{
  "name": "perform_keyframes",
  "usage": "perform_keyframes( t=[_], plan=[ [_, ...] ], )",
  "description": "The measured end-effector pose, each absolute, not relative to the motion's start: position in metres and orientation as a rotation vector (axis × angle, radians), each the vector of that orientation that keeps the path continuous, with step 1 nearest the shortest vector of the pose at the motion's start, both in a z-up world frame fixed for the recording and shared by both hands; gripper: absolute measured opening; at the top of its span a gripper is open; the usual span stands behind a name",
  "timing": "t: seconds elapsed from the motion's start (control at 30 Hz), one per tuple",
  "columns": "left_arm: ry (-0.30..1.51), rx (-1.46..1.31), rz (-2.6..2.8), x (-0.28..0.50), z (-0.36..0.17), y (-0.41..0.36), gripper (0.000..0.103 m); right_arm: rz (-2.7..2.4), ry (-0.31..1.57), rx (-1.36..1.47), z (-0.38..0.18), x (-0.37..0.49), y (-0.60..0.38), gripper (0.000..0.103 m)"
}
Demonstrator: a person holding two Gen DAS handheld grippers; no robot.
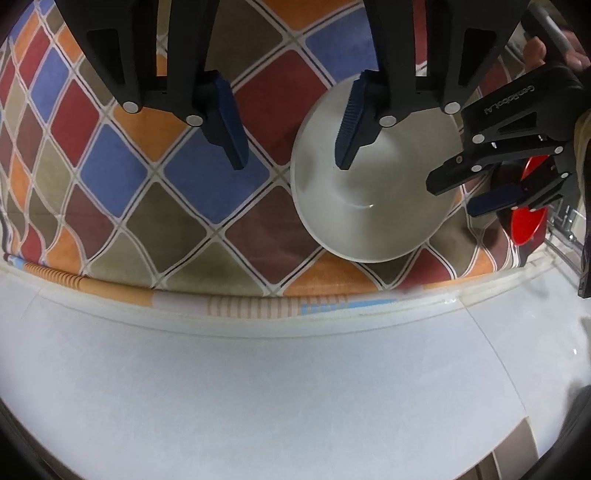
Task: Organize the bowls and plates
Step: 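Move both tools toward the rim of the white bowl, then close both tools on the white bowl rim and lift it, then carry the white bowl with both tools over the pink bowl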
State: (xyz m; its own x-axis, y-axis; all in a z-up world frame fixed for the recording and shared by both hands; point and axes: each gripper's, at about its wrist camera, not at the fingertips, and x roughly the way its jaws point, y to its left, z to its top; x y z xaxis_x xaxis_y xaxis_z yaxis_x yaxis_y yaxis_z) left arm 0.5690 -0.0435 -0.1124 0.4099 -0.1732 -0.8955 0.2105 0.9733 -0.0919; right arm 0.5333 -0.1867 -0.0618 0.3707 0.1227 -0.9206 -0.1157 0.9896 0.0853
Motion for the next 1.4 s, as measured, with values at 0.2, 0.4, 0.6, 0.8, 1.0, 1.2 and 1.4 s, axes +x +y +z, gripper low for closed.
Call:
perform_keyframes(
  t=[0.2,0.4,0.6,0.8,1.0,1.2,1.4],
  plan=[
    [1.159,0.025,-0.261,0.578,-0.121,-0.048,0.026,0.174,1.234,0.038,-0.076,0.539,-0.188,0.028],
    [1.187,0.007,-0.275,0.579,-0.123,-0.052,0.013,0.176,1.244,0.071,-0.081,0.541,-0.188,0.013],
    [1.177,-0.004,-0.268,0.575,-0.111,-0.051,0.013,0.165,1.228,0.087,-0.074,0.541,-0.186,0.011],
    [1.142,0.005,-0.275,0.559,-0.086,-0.051,0.013,0.163,1.225,0.109,-0.060,0.534,-0.191,0.011],
    [1.096,0.012,-0.301,0.532,-0.056,-0.055,0.013,0.167,1.213,0.117,-0.040,0.516,-0.194,0.011],
    [1.067,0.006,-0.359,0.502,-0.027,-0.065,0.013,0.156,1.179,0.131,-0.015,0.489,-0.200,0.011],
    [1.033,0.014,-0.398,0.464,-0.009,-0.082,0.013,0.121,1.122,0.131,0.014,0.452,-0.211,0.011]
  ],
)
